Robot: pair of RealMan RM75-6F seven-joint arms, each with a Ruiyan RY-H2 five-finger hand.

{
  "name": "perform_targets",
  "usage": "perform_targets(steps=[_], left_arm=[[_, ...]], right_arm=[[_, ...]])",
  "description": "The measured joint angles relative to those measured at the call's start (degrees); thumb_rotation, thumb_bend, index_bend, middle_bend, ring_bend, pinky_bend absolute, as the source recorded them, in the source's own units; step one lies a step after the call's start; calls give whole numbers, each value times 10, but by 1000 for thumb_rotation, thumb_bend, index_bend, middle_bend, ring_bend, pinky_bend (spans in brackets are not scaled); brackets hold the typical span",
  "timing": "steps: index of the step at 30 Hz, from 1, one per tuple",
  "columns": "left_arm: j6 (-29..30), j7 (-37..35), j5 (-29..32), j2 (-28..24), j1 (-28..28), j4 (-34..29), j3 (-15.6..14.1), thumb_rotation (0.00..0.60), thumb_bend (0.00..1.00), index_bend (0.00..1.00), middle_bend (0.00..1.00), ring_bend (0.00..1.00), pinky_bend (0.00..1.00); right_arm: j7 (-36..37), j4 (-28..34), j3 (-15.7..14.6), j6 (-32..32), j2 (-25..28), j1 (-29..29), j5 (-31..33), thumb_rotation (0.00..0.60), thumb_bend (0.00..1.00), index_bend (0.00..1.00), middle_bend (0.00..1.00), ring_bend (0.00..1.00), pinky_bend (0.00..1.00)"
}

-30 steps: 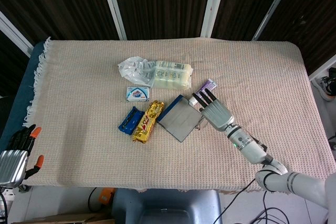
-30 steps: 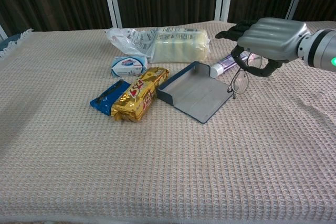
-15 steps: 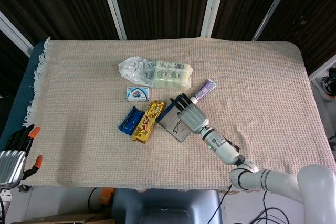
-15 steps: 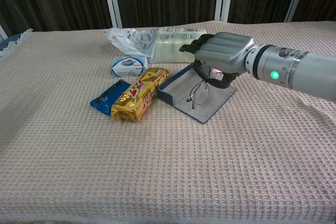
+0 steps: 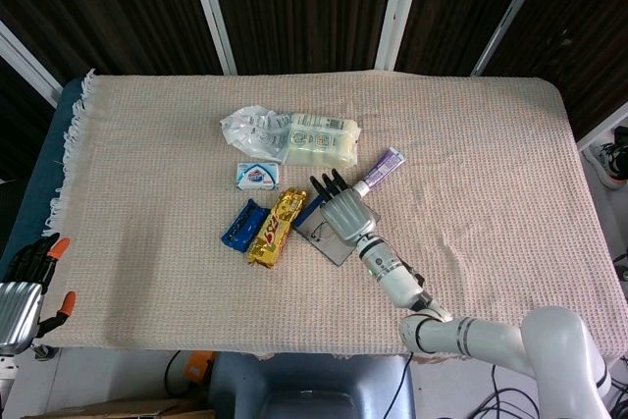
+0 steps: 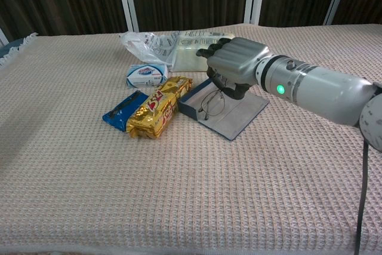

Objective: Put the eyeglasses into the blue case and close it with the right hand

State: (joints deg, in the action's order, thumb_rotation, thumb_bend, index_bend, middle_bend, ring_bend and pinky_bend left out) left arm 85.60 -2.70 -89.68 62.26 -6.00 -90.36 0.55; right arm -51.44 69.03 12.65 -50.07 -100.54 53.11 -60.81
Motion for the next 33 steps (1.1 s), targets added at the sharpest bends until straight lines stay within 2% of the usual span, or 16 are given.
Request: perform_targets(steps=[14, 17, 20, 24, 28, 33], left_arm=[[1, -13, -4, -4, 2, -1, -3, 600, 409, 0, 31, 42, 98], [2, -15, -6, -5, 2, -1, -3, 600, 409, 0, 32, 42, 99], [6, -17, -6, -6, 4, -1, -3, 600, 412, 0, 32, 42, 100], [8, -20, -5, -6, 5, 0, -2, 600, 410, 0, 32, 42, 101], [5, -19, -3, -5, 4, 0, -1, 600, 410, 0, 32, 42, 102], [2, -14, -1, -4, 3, -2, -1, 600, 410, 0, 32, 43, 102]], right_arm=[[-56, -28, 2, -16, -39, 21, 70, 600, 588, 501, 105, 0, 64], [-53, -29, 2, -23, -44, 24, 71, 600, 485, 483, 102, 0, 64], [-44, -25, 0, -32, -43, 24, 63, 600, 366, 409, 78, 0, 64], [-29, -16, -11, -49, -32, 18, 30, 600, 279, 334, 53, 0, 64], [-17, -9, -30, -63, -10, 11, -5, 600, 252, 292, 39, 0, 64], [-11, -26, -37, -50, -8, 12, -9, 600, 252, 316, 39, 0, 63]])
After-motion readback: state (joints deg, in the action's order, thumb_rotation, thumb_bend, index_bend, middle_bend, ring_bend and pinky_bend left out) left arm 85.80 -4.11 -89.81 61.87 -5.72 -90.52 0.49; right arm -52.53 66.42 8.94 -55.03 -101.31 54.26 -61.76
